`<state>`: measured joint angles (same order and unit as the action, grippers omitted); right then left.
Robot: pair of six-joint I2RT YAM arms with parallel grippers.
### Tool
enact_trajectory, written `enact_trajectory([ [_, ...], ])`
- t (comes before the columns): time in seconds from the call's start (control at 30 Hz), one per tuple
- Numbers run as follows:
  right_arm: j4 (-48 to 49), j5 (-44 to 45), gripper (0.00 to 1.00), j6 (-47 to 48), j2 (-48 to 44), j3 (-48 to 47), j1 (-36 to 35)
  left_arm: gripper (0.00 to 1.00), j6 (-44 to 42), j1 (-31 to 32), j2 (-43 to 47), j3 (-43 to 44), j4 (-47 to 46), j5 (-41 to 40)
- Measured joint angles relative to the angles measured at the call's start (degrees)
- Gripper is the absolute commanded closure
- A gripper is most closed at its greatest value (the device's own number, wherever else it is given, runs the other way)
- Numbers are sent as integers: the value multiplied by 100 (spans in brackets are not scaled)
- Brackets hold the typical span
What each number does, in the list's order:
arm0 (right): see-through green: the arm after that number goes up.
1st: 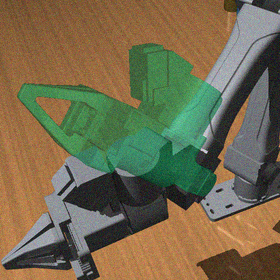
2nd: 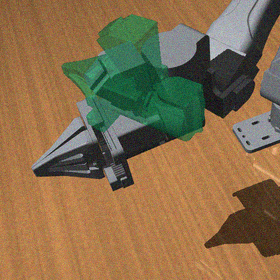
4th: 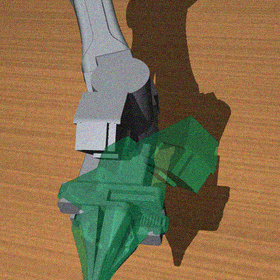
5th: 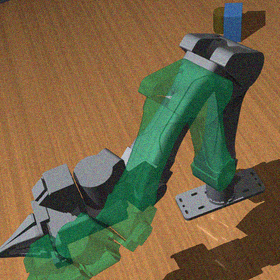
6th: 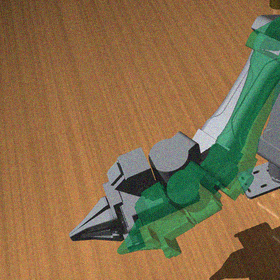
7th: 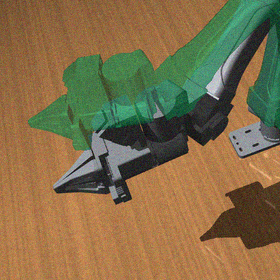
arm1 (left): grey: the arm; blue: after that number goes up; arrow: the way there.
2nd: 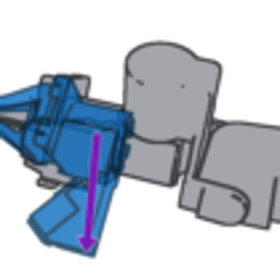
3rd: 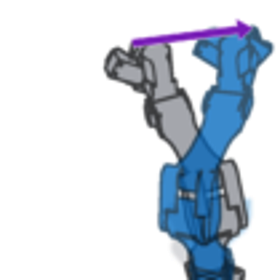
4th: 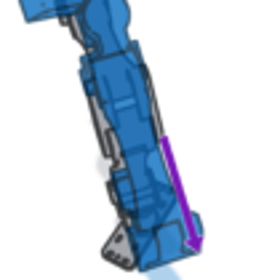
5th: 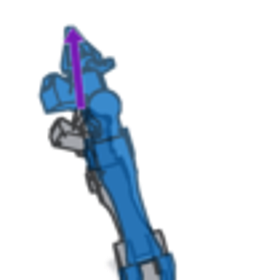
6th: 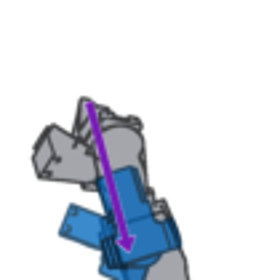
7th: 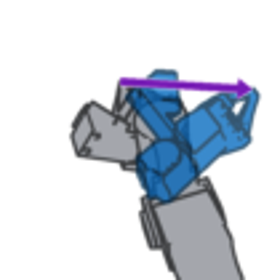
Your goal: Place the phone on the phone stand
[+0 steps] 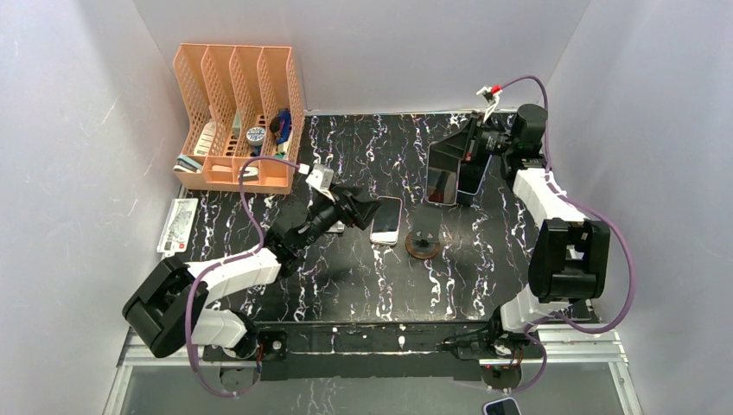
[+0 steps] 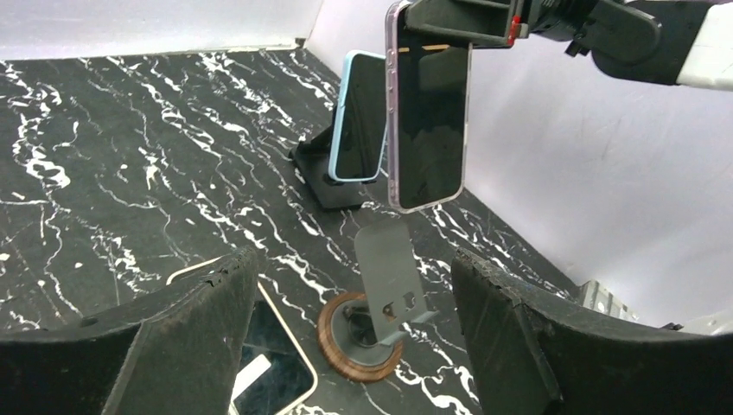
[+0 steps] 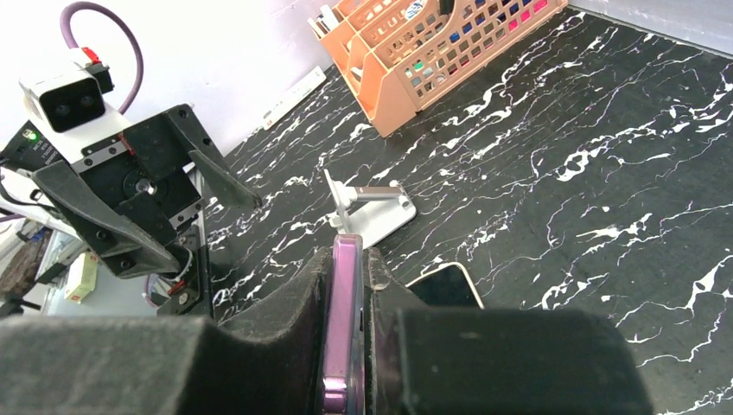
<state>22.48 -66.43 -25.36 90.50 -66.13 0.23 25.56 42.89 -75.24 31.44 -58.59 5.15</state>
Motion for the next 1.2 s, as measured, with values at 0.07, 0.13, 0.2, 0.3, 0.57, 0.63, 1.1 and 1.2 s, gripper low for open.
enact_trajectory([
  [0.07,17,11,99,55,24,24,-15,20,-20,-39,0,0,116,7],
  [0.13,184,35,99,42,24,173,-15,20,-28,-90,4,0,219,17],
  [0.2,533,50,99,-74,26,487,-15,20,-35,-131,7,0,295,35],
  [0.3,1102,46,99,-343,94,1001,-15,20,-46,-199,15,2,385,81],
  [0.57,2533,7,99,-1182,501,1572,-175,20,-48,-337,26,11,584,219],
  [0.63,2802,0,99,-1290,527,1626,-199,20,-46,-348,26,11,608,245],
  [1.1,4118,-44,99,-1919,732,2170,-201,19,-20,-393,2,17,638,404],
  [1.2,4286,-48,99,-1991,741,2275,-201,19,-2,-411,-15,17,640,433],
])
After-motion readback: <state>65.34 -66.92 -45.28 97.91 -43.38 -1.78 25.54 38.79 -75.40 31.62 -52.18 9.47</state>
